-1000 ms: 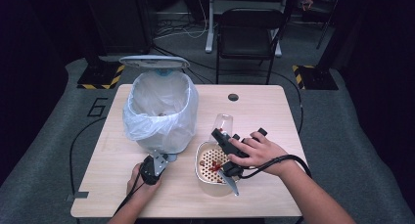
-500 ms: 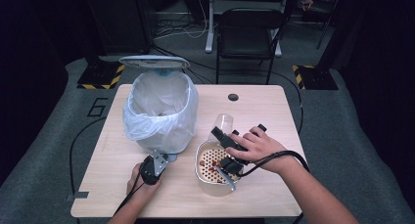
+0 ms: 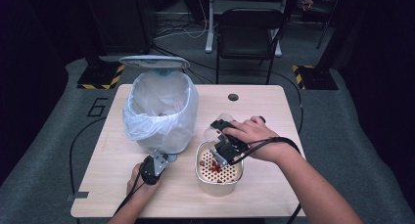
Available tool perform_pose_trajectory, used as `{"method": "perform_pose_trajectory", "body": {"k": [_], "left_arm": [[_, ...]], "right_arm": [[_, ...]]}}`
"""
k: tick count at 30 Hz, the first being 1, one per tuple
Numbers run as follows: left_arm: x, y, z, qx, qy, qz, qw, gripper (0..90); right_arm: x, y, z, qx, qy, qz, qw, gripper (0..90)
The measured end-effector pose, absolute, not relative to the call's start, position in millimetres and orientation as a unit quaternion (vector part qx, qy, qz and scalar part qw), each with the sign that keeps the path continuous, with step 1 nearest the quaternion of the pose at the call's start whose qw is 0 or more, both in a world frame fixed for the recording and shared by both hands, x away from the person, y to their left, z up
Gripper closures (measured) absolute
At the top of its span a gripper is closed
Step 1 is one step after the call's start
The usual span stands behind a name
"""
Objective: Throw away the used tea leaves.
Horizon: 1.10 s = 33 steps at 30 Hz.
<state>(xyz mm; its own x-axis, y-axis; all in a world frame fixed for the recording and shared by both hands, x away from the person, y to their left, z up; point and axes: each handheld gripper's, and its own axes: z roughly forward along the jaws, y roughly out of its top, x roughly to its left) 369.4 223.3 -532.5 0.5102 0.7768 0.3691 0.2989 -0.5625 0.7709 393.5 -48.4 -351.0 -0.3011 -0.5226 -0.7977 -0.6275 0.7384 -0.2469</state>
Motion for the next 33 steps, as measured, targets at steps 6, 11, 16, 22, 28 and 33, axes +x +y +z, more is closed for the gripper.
{"method": "perform_pose_trajectory", "body": {"k": [6,11,16,22,28,33], "left_arm": [[369.8,223.6,-532.4,0.804,0.332,0.372,0.325,90.0],[369.2,224.4,-530.5,0.811,0.332,0.36,0.32,90.0],[369.3,224.5,-530.6,0.81,0.333,0.36,0.321,90.0],[369.4,224.9,-530.1,0.811,0.332,0.36,0.321,90.0],[369.4,224.9,-530.1,0.811,0.332,0.359,0.32,90.0],[369.6,225.2,-530.0,0.81,0.332,0.361,0.32,90.0]], "right_arm": [[414.6,-46.6,-340.2,-0.26,0.875,0.095,0.398,45.2],[439.3,-45.3,-326.3,-0.198,0.91,0.137,0.338,45.1],[457.9,-47.7,-320.0,-0.124,0.94,0.19,0.256,45.4],[475.3,-54.6,-311.6,-0.056,0.952,0.248,0.168,45.7],[483.0,-63.5,-295.1,0.01,0.944,0.311,0.108,45.7],[481.1,-64.8,-278.7,0.037,0.934,0.344,0.092,45.5]]}}
